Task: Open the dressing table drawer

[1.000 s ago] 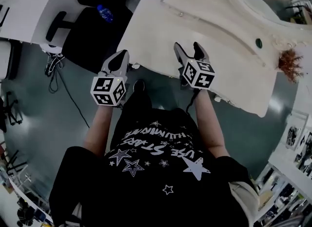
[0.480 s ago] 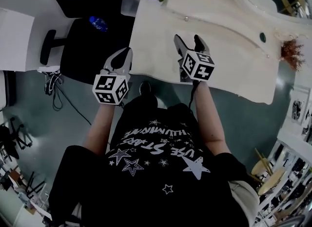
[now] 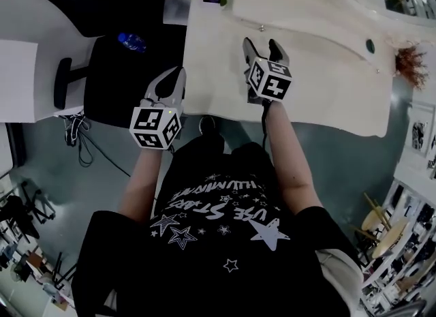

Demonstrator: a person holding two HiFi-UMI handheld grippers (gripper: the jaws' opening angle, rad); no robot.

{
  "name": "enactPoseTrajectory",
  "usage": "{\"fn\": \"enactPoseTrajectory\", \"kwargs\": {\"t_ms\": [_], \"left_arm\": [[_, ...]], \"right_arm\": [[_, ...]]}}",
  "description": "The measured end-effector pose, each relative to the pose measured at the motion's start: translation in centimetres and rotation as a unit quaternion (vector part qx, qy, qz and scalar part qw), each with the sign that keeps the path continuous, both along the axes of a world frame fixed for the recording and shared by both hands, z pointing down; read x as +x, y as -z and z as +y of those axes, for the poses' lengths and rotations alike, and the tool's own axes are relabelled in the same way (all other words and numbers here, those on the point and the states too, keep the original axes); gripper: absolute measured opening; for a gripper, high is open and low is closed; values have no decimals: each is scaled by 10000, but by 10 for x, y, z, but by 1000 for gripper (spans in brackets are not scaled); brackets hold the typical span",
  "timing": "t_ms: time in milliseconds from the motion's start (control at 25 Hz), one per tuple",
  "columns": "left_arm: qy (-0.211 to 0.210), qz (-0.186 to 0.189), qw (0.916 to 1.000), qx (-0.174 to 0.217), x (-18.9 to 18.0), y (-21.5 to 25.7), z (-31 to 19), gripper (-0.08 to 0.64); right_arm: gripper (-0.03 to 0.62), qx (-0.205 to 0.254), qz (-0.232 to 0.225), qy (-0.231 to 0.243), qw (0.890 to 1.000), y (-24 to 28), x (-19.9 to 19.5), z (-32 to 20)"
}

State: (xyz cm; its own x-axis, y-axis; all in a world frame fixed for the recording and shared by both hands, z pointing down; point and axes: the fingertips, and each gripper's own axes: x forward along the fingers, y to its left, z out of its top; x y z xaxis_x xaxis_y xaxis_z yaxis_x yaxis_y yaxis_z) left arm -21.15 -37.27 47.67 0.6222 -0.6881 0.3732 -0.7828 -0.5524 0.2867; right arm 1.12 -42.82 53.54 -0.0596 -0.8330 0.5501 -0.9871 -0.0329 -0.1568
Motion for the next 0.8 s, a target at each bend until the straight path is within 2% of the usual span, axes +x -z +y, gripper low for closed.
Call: {"fn": "enactPoseTrajectory", "kwargs": {"t_ms": [240, 560, 800], "left_arm": [[-102, -32, 9999, -48, -1, -6, -6, 2], [-134, -30, 9999, -89, 0, -11, -6, 2], [-127, -39, 9998, -129, -3, -17, -7, 2]], "right_arm": [[299, -23, 163, -255, 9995, -12, 5, -16], [246, -21, 437, -358, 9984, -17, 14, -33], [171, -185, 629, -443, 9969, -24, 20, -40]]}}
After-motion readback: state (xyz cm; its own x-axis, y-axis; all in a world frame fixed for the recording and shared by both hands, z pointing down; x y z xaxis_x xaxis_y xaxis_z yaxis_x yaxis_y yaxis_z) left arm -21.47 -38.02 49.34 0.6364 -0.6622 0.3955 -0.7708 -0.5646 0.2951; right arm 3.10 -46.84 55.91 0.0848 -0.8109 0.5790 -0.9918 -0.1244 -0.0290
